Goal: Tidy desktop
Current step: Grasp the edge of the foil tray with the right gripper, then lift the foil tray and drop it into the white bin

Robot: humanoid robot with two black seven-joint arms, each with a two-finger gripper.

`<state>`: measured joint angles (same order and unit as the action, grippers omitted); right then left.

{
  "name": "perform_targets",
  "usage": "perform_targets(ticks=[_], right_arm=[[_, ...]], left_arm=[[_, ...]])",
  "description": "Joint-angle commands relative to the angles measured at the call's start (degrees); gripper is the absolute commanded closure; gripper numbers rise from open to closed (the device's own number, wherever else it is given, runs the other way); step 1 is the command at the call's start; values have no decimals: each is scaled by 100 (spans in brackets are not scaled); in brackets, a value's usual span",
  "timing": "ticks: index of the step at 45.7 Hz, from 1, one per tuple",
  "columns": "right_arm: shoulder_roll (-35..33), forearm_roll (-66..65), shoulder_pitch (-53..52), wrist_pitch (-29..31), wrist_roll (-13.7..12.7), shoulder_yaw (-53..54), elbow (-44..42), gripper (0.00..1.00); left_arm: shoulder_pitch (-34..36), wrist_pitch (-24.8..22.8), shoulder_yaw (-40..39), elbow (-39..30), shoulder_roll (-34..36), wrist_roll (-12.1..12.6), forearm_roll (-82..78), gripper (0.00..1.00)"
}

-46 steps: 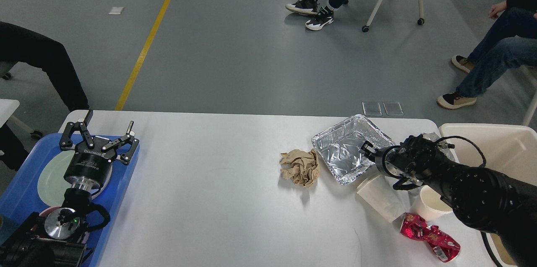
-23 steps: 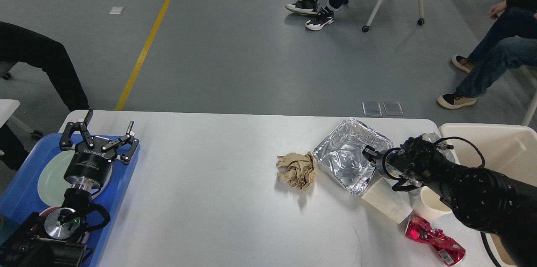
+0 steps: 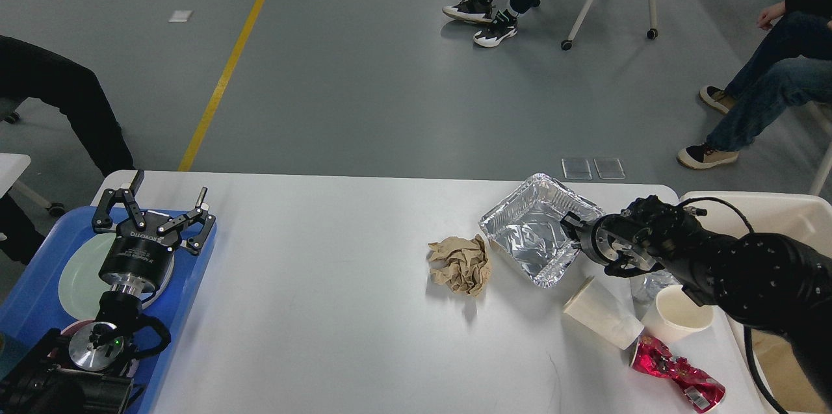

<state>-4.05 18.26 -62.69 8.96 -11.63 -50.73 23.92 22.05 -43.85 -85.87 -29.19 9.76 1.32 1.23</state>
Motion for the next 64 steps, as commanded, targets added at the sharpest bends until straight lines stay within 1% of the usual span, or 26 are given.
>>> perform_targets(ticks=[1,7,12,17,21,25,26,33,37,40,46,48,54,58,60,64], right_arm=[[-140,28,-515,1,-67,90,516,100],[-342,248,-1157,10,-102,55,1149,100],[-552,327,-1711,53,-357,2,1667,100],[-737,318,-2308,378,-542,-182,2212,100],[-755,318,-2862,642,-551,-665,2643,100],[-755,318,-3442,800,-498,-1104,3170,100],[-755,318,-3774,853,-481,-1236,3432,100],[-825,318,-4936,1292,-454,-1729,4392,100],[-878,309,-5560,1591,-358,-2019,4971,100],[-904,283,-6131,1907,-191,-2256,5367,100],[-1045,231,-7028,2865,117,-2722,5676,100],[-1045,178,-7274,3067,187,-2932,5729,100],[-1054,-138,-7846,3139,530,-3539,6080,100],[-1054,-279,-8075,3147,697,-3873,6273,100],[-1054,-279,-8101,3147,741,-4005,6326,100],[-1194,-280,-8084,3060,733,-4181,6327,100]], left_arm=[[1,-1,0,1,0,0,0,4],[1,-1,0,-8,0,0,0,4],[1,-1,0,-8,0,0,0,4],[1,-1,0,1,0,0,0,4],[1,-1,9,-8,0,0,0,4],[1,-1,9,1,0,0,0,4],[1,-1,9,1,0,0,0,4],[1,-1,0,-8,0,0,0,4],[1,-1,0,1,0,0,0,4],[1,-1,0,1,0,0,0,4],[1,-1,0,1,0,0,0,4],[-8,-1,0,1,0,0,0,4],[-8,-1,0,1,0,0,0,4],[-8,-1,0,1,0,0,0,4],[-8,-1,0,1,0,0,0,4],[-8,-1,0,1,0,0,0,4]])
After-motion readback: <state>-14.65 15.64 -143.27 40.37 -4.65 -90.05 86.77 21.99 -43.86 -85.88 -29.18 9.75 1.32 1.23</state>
